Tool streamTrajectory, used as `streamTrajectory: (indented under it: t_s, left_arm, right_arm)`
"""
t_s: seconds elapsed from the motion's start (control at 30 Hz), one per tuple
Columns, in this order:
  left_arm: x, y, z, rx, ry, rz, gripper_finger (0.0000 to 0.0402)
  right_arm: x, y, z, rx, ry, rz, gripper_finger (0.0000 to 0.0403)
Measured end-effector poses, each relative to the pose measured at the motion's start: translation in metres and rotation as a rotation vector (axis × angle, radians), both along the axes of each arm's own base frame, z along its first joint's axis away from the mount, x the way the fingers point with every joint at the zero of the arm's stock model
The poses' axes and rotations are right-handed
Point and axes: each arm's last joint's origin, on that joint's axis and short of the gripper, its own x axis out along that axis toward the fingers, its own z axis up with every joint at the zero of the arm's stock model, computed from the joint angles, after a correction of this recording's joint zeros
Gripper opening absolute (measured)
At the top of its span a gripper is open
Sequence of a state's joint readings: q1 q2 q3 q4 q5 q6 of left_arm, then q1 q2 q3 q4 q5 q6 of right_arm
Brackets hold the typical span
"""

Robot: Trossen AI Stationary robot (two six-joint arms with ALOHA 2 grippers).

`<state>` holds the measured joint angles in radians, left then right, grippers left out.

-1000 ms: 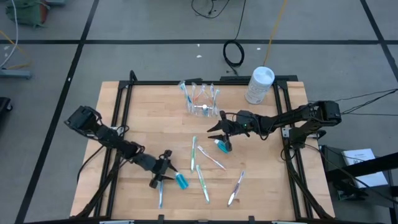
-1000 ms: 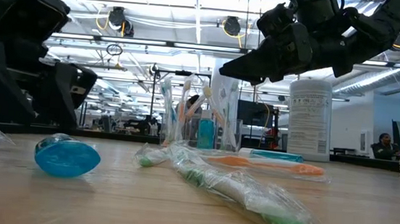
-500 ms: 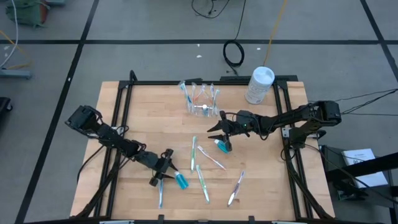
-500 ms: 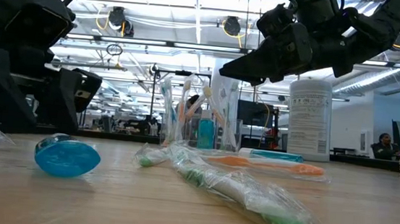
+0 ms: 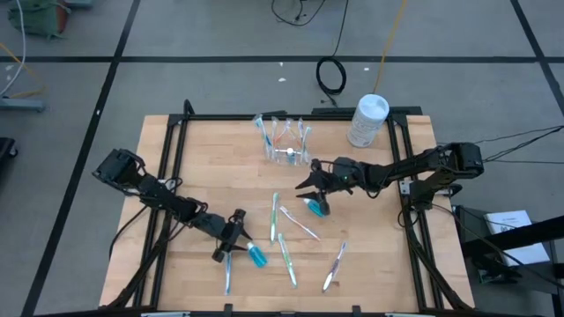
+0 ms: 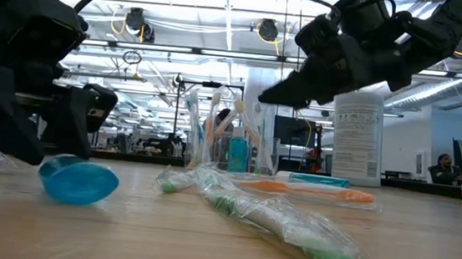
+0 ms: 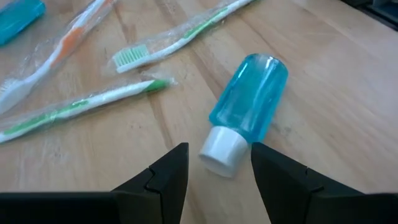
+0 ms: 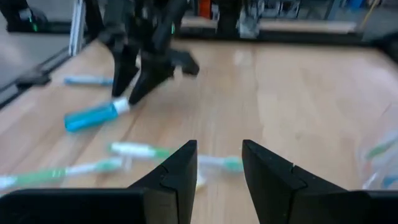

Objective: Pick & Place toothbrushing station
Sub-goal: Put the blue mouthwash into the transparent organizer

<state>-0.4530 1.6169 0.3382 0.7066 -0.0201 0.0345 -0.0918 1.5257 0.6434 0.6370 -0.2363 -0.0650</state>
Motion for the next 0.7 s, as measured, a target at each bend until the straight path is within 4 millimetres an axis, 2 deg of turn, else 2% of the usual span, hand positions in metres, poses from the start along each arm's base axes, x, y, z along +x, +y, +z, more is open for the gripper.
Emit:
streamTrajectory:
  t_s: [0.17,0.7]
  left_arm:
    - [-0.0004,0.0002,-0.0008,-0.002,0.012,0.004,0.0181]
    - [-0.0003,0.0004,-0.0007,0.014,0.003,0.001,0.0181]
  right_arm:
    - [-0.0034,0.0013,-0.0087,0.01,0.097,0.004,0.0118]
    - [-0.0027,0.0012,-0.0072,0.008,0.08,0.004,0.0118]
